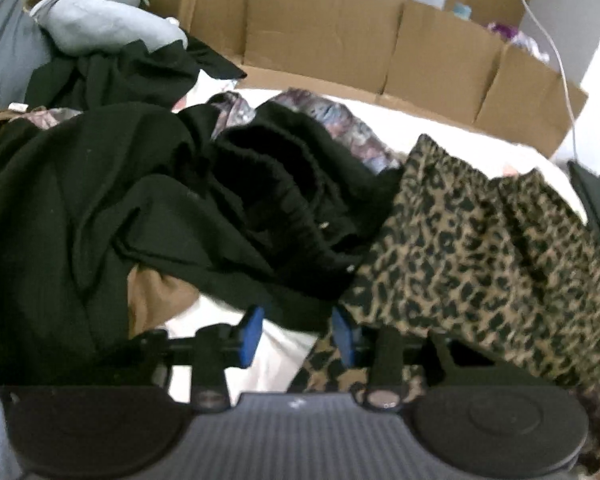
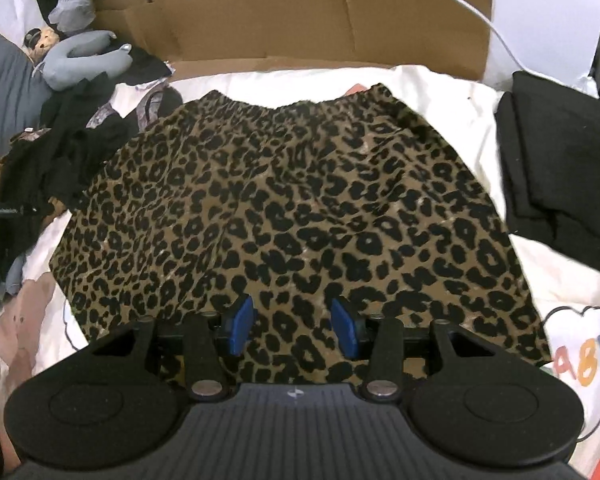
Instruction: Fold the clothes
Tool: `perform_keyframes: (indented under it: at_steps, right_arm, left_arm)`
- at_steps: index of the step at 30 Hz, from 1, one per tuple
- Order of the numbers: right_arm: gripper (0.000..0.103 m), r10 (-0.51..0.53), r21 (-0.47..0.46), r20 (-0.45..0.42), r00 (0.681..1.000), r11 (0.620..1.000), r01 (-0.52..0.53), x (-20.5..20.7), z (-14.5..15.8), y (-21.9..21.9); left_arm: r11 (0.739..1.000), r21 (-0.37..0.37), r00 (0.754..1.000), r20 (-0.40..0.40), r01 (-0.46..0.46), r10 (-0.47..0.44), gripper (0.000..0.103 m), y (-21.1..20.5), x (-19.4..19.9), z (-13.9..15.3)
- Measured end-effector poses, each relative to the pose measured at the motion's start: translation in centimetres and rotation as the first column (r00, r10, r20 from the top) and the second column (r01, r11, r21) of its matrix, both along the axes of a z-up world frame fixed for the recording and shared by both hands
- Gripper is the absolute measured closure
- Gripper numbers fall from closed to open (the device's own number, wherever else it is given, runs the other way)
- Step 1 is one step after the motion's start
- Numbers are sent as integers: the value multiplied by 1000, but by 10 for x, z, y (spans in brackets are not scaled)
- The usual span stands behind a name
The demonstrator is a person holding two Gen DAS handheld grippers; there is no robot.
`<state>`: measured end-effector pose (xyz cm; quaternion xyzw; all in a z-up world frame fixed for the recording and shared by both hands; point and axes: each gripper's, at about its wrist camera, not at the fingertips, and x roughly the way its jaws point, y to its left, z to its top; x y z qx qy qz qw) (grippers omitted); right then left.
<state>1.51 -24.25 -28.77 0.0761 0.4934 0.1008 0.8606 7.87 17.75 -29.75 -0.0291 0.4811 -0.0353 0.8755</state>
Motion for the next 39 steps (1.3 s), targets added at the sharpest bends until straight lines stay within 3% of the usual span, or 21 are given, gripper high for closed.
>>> perform_keyframes:
  at_steps: [14, 18, 25, 30, 33, 35, 39]
  right_arm:
    - [53, 56, 5, -29, 998, 998, -56, -5, -9, 16]
    - [53, 73, -1, -34, 997, 997, -73, -5, -11, 20]
    - [53, 82, -3, -36, 996, 997, -83, -5, -13, 21]
    - [53, 94, 3, -38, 995, 996, -94, -6, -14, 23]
    - [53, 105, 7, -35, 994, 994, -105, -7, -13, 26]
    - [53, 109, 7, -29, 994, 994, -109, -7, -11, 28]
    - [53, 110, 7, -30, 993, 994, -110, -6, -12, 28]
  left_arm:
    - [1000, -9, 992, -125, 25, -26, 68, 19, -25, -58]
    - [999, -11, 993, -114, 33, -34, 67, 19, -32, -65]
    - [992, 52, 987, -121, 116, -109, 67, 1, -43, -67]
    - [995, 51, 991, -107, 87, -82, 65, 0, -50, -69]
    - [995, 66, 993, -92, 81, -75, 68, -4, -59, -69]
    - [995, 59, 993, -93, 80, -74, 77, -4, -62, -68]
    - [998, 27, 993, -106, 61, -57, 83, 2, -64, -67]
